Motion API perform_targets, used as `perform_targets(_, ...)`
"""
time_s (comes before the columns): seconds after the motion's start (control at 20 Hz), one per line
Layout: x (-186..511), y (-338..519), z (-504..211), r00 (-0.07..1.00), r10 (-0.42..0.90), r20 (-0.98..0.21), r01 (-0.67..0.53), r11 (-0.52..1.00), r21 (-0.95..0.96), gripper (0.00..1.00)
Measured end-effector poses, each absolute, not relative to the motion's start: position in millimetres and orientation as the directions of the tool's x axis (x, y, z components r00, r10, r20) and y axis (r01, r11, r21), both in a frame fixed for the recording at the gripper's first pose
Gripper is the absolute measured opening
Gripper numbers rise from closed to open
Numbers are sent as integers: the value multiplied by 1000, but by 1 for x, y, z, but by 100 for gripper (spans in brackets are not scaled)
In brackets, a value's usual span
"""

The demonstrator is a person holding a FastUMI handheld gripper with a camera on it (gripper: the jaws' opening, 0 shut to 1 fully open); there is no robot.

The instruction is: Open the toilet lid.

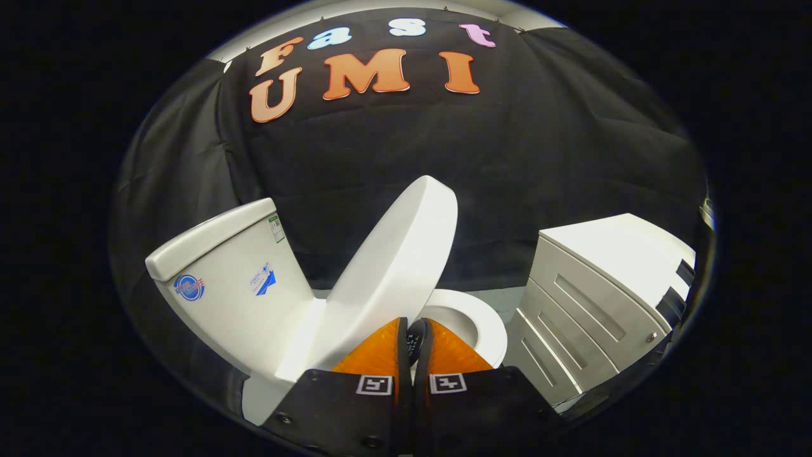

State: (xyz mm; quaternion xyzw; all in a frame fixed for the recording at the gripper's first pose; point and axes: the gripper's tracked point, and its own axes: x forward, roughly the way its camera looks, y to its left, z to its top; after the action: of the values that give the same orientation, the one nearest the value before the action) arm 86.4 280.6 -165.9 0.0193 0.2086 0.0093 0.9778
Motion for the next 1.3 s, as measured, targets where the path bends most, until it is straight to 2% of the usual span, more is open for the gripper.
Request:
perform_targets(0.5, 87, 359, -122, 941, 35, -336, -83, 988, -129, 8)
perform_targets(0.75, 81, 399, -108, 959, 20, -284, -102, 956, -277, 8)
perform_targets(1.3, 73, 488, -101, 973, 87, -214, -169, 899, -404, 8)
